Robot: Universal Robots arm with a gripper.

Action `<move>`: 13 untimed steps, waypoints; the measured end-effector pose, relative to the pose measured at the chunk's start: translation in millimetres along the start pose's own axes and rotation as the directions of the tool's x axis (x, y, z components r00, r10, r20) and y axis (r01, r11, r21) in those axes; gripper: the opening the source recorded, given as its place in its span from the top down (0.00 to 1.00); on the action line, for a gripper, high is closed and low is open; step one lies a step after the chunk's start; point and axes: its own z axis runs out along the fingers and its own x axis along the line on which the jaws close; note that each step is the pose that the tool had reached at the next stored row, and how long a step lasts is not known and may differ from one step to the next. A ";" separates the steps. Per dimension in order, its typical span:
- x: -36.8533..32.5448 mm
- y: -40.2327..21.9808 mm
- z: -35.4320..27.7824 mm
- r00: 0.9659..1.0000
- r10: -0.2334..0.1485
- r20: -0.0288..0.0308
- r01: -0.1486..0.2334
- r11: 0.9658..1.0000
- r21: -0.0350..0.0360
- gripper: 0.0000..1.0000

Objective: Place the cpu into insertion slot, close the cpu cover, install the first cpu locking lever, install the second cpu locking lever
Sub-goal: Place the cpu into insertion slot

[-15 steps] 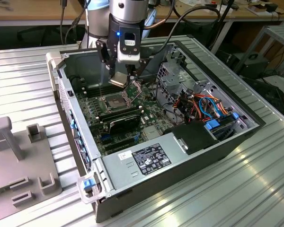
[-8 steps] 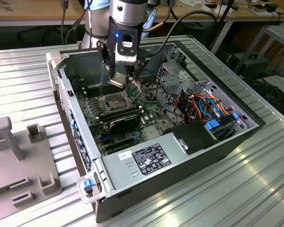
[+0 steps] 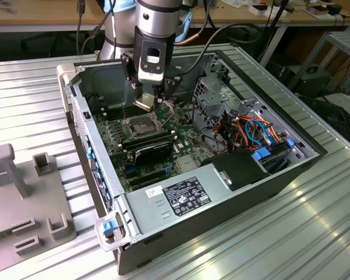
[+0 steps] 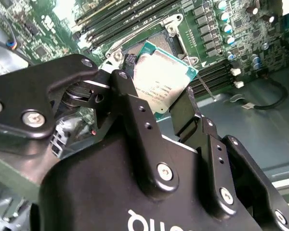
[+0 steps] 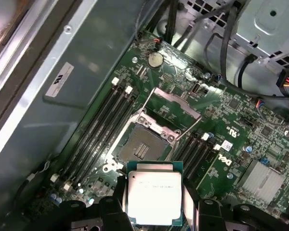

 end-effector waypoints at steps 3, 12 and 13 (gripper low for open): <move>-0.2 0.3 9.6 0.996 0.088 0.003 -0.088 0.996 0.001 0.45; -0.6 0.9 22.0 0.979 0.205 0.006 -0.205 0.979 0.004 0.45; -0.6 0.9 21.9 0.979 0.205 0.006 -0.205 0.979 0.004 0.45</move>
